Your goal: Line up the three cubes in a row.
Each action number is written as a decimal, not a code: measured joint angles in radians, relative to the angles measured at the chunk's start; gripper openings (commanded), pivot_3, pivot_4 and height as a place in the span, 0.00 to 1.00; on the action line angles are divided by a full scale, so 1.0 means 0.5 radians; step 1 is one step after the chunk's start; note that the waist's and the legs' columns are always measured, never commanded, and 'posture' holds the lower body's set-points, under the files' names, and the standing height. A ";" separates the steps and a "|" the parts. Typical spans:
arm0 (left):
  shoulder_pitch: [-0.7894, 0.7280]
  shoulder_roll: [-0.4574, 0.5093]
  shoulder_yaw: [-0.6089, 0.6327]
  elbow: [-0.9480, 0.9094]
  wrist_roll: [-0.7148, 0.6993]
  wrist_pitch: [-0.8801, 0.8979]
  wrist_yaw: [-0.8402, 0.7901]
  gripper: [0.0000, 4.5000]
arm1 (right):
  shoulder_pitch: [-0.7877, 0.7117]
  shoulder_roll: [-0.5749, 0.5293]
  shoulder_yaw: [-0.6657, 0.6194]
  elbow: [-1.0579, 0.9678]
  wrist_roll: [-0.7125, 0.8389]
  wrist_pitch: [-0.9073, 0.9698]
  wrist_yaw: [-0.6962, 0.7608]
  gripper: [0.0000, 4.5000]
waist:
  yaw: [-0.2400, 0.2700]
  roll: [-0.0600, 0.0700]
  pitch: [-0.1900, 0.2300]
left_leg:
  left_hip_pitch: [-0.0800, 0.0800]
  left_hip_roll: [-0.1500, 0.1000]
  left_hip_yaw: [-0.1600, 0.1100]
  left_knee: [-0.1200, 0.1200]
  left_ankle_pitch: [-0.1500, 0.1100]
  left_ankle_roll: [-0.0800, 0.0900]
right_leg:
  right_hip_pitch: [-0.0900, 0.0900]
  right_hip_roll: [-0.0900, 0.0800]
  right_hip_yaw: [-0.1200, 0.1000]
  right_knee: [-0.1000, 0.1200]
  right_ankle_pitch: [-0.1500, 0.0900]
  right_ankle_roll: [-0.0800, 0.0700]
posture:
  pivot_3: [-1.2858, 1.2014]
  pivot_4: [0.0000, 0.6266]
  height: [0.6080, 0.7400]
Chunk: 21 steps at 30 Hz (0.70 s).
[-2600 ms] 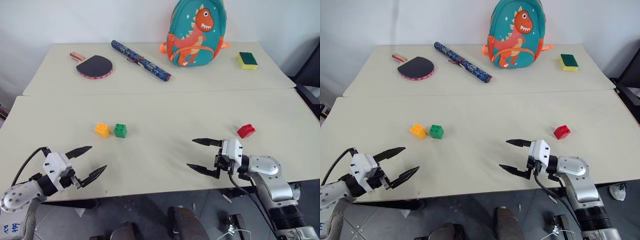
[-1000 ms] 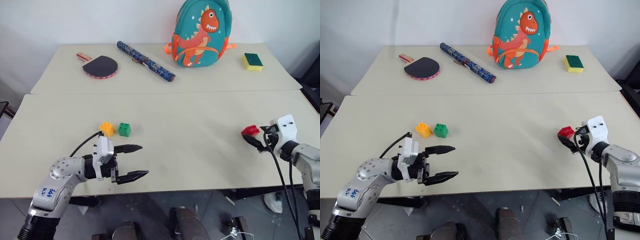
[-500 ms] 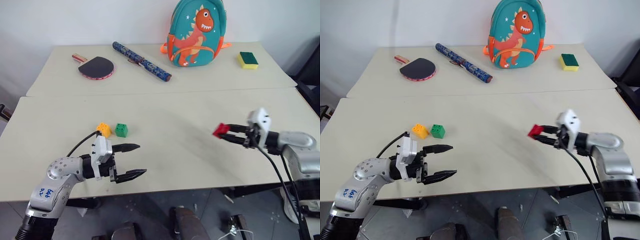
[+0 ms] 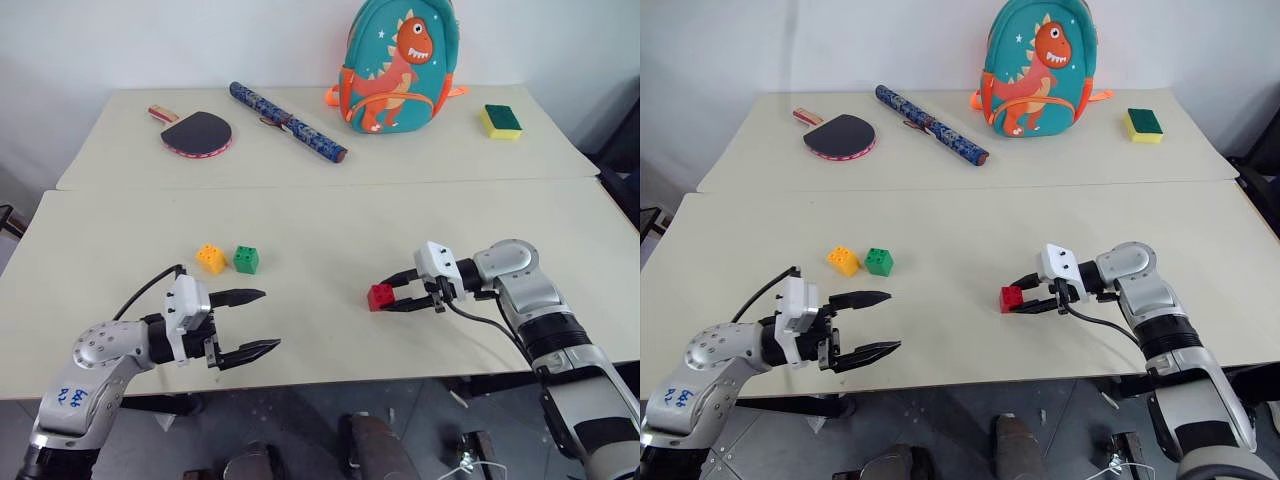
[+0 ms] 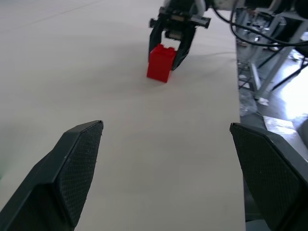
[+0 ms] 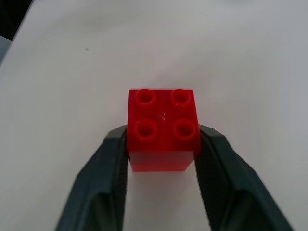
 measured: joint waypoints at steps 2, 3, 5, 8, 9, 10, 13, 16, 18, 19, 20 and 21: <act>0.029 -0.018 0.055 0.006 0.000 -0.029 0.024 1.00 | -0.001 0.009 -0.005 0.025 -0.003 -0.019 0.000 0.76 | 0.001 0.000 0.000 | 0.000 0.000 0.000 0.000 0.000 0.000 | 0.000 0.000 0.000 0.000 0.000 0.000 | 0.52 0.24 1.00; 0.052 -0.039 0.097 0.017 -0.001 -0.054 0.041 1.00 | -0.002 0.020 -0.018 0.026 0.008 -0.028 -0.003 0.82 | -0.001 0.000 0.000 | 0.000 0.000 0.000 0.000 0.000 0.000 | 0.000 0.000 0.000 0.000 0.000 0.000 | 0.52 0.24 1.00; 0.105 -0.119 0.241 0.055 -0.035 -0.091 0.110 1.00 | 0.013 0.025 -0.096 -0.031 0.057 -0.054 -0.022 0.97 | -0.002 0.002 0.002 | -0.001 0.000 0.000 -0.001 0.000 0.000 | -0.001 -0.001 0.001 0.001 0.000 0.000 | 0.52 0.24 1.00; 0.239 -0.171 0.517 0.207 -0.070 -0.151 0.210 1.00 | 0.120 -0.037 -0.309 -0.294 0.252 -0.037 -0.036 0.99 | 0.001 0.004 0.002 | -0.001 0.002 -0.004 -0.002 -0.002 -0.003 | -0.001 -0.001 0.000 0.001 -0.002 -0.003 | 0.52 0.24 1.00; 0.280 -0.183 0.590 0.252 -0.071 -0.175 0.231 1.00 | 0.189 -0.064 -0.378 -0.409 0.317 0.002 -0.056 0.99 | 0.003 0.004 0.002 | -0.001 0.002 -0.005 -0.004 -0.002 -0.003 | -0.001 -0.001 -0.001 0.000 -0.002 -0.003 | 0.52 0.24 1.00; 0.330 -0.203 0.677 0.302 -0.072 -0.198 0.260 1.00 | 0.299 -0.084 -0.457 -0.563 0.394 0.066 -0.101 0.99 | 0.007 0.003 0.002 | -0.001 0.002 -0.006 -0.006 -0.002 -0.003 | -0.001 -0.003 0.000 -0.001 -0.002 -0.004 | 0.52 0.24 1.00; 0.433 -0.268 0.851 0.429 -0.071 -0.252 0.343 1.00 | 0.588 0.010 -0.639 -0.882 0.572 0.129 -0.296 0.99 | 0.010 -0.002 -0.001 | -0.002 0.002 -0.008 -0.007 -0.003 -0.005 | -0.001 -0.004 -0.001 -0.003 -0.003 -0.005 | 0.52 0.24 1.00; 0.480 -0.329 0.926 0.504 -0.069 -0.314 0.396 1.00 | 0.848 0.083 -0.761 -1.099 0.683 0.133 -0.460 0.99 | 0.015 -0.003 -0.002 | -0.003 -0.001 -0.007 -0.007 -0.003 -0.003 | 0.000 -0.005 -0.010 -0.004 -0.003 -0.005 | 0.52 0.24 1.00; 0.512 -0.368 0.926 0.509 -0.063 -0.355 0.408 1.00 | 1.058 0.096 -0.827 -1.140 0.682 -0.021 -0.454 0.99 | 0.026 -0.008 -0.005 | 0.000 -0.002 -0.008 -0.009 -0.005 -0.001 | 0.004 -0.006 -0.013 -0.007 -0.003 -0.005 | 0.52 0.24 1.00; 0.524 -0.388 0.922 0.509 -0.059 -0.366 0.411 1.00 | 1.126 0.106 -0.835 -1.130 0.676 -0.071 -0.446 0.99 | 0.024 -0.009 -0.005 | 0.001 -0.002 -0.008 -0.010 -0.005 0.000 | 0.006 -0.006 -0.014 -0.009 -0.003 -0.005 | 0.52 0.24 1.00; 0.525 -0.403 0.885 0.505 -0.047 -0.375 0.423 1.00 | 1.183 0.108 -0.836 -1.093 0.654 -0.144 -0.435 0.99 | 0.021 -0.009 -0.005 | 0.000 -0.002 -0.007 -0.009 -0.005 0.001 | 0.006 -0.006 -0.013 -0.010 -0.002 -0.004 | 0.52 0.24 1.00; 0.517 -0.414 0.844 0.480 -0.040 -0.375 0.434 1.00 | 1.193 0.109 -0.835 -1.055 0.640 -0.179 -0.433 0.99 | 0.017 -0.009 -0.005 | 0.001 -0.003 -0.006 -0.008 -0.004 0.002 | 0.007 -0.007 -0.012 -0.010 -0.001 -0.003 | 0.52 0.24 1.00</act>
